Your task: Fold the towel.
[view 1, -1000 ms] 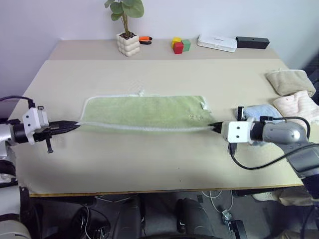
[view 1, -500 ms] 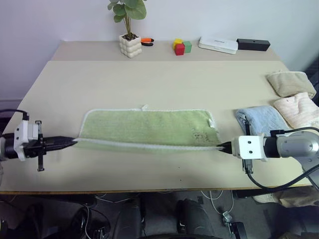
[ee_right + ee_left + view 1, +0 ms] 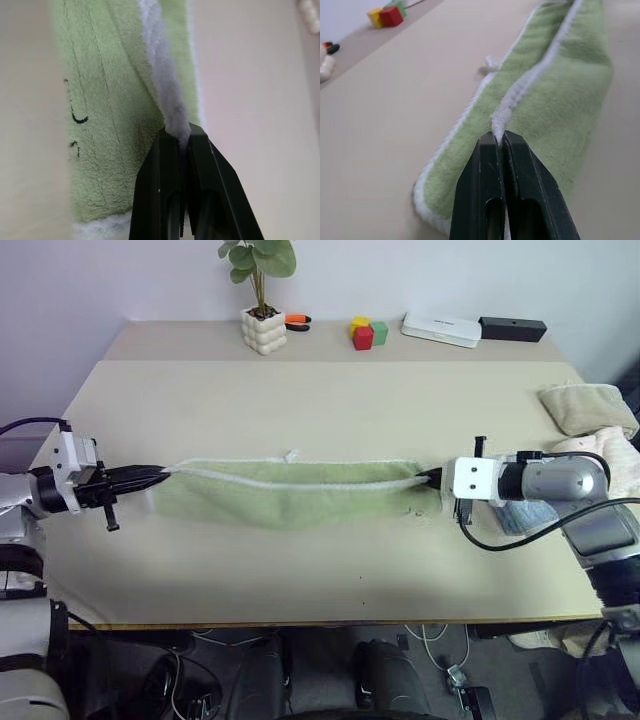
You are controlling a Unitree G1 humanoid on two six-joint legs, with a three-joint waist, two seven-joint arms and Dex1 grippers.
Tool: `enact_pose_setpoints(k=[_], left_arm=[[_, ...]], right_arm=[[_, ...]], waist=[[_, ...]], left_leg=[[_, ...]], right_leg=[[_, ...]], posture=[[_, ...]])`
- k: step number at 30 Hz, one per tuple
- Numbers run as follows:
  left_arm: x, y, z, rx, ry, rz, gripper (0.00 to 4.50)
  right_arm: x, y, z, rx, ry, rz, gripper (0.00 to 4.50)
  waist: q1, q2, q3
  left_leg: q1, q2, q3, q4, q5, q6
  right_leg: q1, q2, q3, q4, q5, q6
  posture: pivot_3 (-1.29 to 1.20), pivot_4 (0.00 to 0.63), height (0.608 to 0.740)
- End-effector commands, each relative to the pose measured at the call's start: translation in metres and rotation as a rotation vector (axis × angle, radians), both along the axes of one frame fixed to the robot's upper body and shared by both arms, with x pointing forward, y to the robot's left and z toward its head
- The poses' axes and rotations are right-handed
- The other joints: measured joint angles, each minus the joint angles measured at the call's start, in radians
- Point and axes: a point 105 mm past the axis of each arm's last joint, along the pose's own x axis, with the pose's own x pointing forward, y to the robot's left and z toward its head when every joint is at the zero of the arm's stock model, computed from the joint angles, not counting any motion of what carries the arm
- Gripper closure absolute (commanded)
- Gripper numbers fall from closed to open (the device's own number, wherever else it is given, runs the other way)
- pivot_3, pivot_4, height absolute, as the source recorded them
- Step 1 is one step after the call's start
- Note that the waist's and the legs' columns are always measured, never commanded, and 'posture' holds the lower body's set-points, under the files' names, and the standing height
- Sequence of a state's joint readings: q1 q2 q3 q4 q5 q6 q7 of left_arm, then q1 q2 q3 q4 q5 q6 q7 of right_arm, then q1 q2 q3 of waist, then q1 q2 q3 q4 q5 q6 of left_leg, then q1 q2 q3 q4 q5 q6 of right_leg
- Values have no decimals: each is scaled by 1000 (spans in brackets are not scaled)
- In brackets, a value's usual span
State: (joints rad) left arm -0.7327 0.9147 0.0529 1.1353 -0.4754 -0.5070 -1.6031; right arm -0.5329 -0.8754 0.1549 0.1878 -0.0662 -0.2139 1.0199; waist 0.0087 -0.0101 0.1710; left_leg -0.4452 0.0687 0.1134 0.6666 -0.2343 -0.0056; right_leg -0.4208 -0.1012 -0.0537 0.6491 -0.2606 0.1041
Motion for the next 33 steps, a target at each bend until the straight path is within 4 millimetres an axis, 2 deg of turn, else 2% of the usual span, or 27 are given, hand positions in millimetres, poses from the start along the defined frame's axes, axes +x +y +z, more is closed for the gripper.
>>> enact_pose_setpoints(k=[1,6,10,18,28,29,31,33], left_arm=[[8,6,8,-24,-37,71,4500],[16,6,2,-47,-31,136,4500],[26,7,-4,-51,-25,216,4500],[39,-2,-12,-65,28,254,4500],[47,3,-13,-80,26,343,4500],[47,2,-14,-104,56,338,4500],[47,2,-13,-113,64,333,3882],[48,1,-12,-103,48,333,3090]], right_arm=[[15,-3,9,6,-73,-30,4458],[30,-5,10,-14,-119,-46,4458],[42,3,7,-7,-144,-46,4458],[43,4,-7,-29,-108,-34,4458],[47,7,-6,21,-105,-62,4458],[47,8,-5,40,-91,-68,4202],[47,10,-6,46,-79,-66,3525],[47,13,-7,50,-80,-61,2567]], waist=[[-1,0,0],[-4,0,0],[-6,0,0],[-4,0,0],[-22,0,0],[-23,0,0],[-23,0,0],[-21,0,0]], left_leg=[[0,0,0,0,0,0],[0,0,0,0,0,0],[0,0,0,0,0,0],[0,0,1,0,4,-6],[0,0,0,-1,4,-6],[0,0,0,-1,4,-6],[0,0,0,-1,4,-6],[0,0,1,-1,4,-6]], right_leg=[[0,0,0,0,0,0],[-1,0,0,1,0,0],[-1,0,0,1,0,0],[-1,0,0,1,0,0],[-1,0,0,1,0,0],[-1,0,0,1,0,0],[-1,0,0,1,0,0],[-1,0,0,1,0,0]], posture=[[0,150,735],[0,150,735],[0,150,735],[0,150,735],[0,150,735],[0,150,735],[0,150,735],[0,150,735]])
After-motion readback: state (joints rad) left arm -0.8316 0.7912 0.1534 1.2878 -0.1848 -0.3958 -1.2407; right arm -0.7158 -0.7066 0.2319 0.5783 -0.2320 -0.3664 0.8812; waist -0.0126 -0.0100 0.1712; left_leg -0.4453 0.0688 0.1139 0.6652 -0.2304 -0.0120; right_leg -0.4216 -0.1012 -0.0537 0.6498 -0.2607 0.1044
